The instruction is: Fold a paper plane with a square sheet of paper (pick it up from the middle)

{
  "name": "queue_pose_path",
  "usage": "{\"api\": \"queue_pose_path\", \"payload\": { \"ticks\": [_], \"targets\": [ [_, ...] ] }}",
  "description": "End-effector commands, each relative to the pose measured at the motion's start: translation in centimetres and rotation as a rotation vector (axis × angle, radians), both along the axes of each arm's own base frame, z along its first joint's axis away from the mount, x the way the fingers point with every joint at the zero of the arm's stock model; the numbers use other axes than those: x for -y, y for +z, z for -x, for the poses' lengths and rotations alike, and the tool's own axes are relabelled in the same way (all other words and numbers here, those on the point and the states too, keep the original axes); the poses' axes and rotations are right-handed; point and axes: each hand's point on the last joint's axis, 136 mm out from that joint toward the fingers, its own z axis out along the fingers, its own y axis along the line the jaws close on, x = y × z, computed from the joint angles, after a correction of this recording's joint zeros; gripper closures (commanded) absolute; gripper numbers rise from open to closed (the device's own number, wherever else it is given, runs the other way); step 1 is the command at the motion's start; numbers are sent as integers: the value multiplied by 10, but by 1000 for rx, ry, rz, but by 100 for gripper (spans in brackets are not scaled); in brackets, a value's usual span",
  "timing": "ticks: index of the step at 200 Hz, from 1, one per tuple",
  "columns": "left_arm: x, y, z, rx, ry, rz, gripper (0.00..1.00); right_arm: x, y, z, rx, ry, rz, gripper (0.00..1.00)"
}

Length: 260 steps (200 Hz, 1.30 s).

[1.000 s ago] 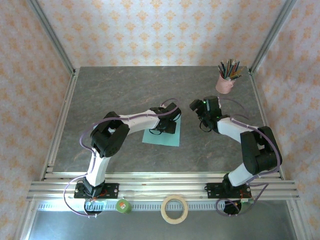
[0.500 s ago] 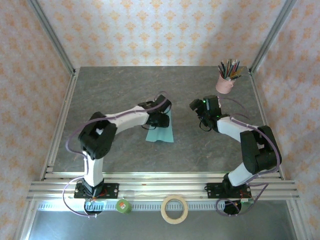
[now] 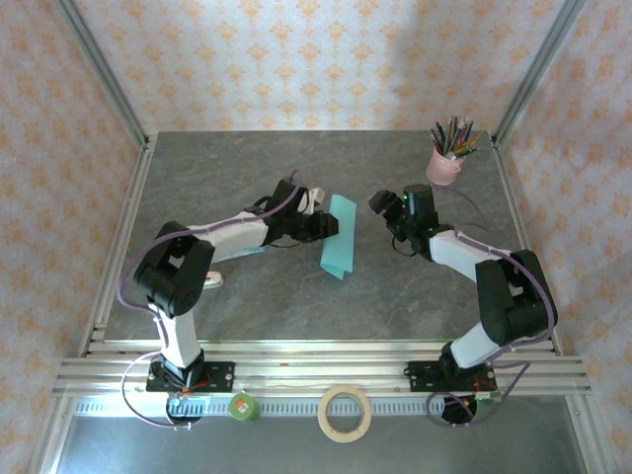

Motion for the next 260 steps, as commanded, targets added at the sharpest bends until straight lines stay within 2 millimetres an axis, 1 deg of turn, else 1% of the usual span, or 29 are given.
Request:
{"api": "queue_pose_path", "payload": {
  "ticks": [1,12,14,18,38,52,65,86,96,111,125,143,165,179,200,219,229,234,244,245,247,260],
  "targets": [
    [-5,-21,0,-38,2,-10,69,-12,6,2,35,84,-24,19],
    [-13,-28,-2,-32,23,-60,69,-14,5,4,31,99,-26,20],
    [-15,-39,-2,-50,25,-79,69,-14,4,5,29,101,-25,20],
    [-17,-46,-1,-55,26,-101,69,-15,5,5,28,107,-27,21],
    [-31,-63,1,-72,46,-193,69,-18,-1,11,8,130,-37,23],
    [-39,-72,2,-62,43,-248,69,-23,-8,17,-14,151,-38,28],
    [-43,-79,4,-75,47,-275,70,-33,-13,22,-32,194,-30,36],
    [-49,-89,5,-96,62,-311,72,-58,-21,32,-62,267,-13,50],
    [-50,-91,5,-100,68,-318,72,-71,-28,37,-85,302,-10,58],
    [-51,-91,5,-100,74,-319,73,-90,-37,42,-113,343,-15,70],
    [-52,-92,5,-101,81,-327,73,-103,-46,44,-138,370,-21,78],
    [-54,-94,5,-108,86,-335,73,-118,-56,46,-159,404,-26,84],
    [-54,-97,7,-120,90,-335,73,-129,-68,49,-196,433,-30,89],
    [-55,-97,8,-125,95,-336,72,-129,-77,51,-224,434,-19,90],
    [-55,-92,8,-119,97,-333,71,-123,-88,55,-258,415,8,91],
    [-55,-82,5,-100,102,-327,68,-116,-100,59,-297,398,41,92],
    [-56,-76,4,-110,135,-321,65,-111,-107,62,-326,390,64,92],
    [-58,-72,2,-105,149,-326,63,-110,-110,63,-334,387,73,92],
    [-65,-73,2,-111,179,-355,56,-108,-114,65,-352,382,82,92],
    [-65,-67,1,-100,185,-351,55,-107,-114,65,-353,381,83,92],
    [-66,-61,-1,-90,193,-349,53,-107,-115,65,-357,379,84,92],
    [-72,-55,-2,-80,226,-372,45,-108,-117,67,-370,374,73,92]
  ]
}}
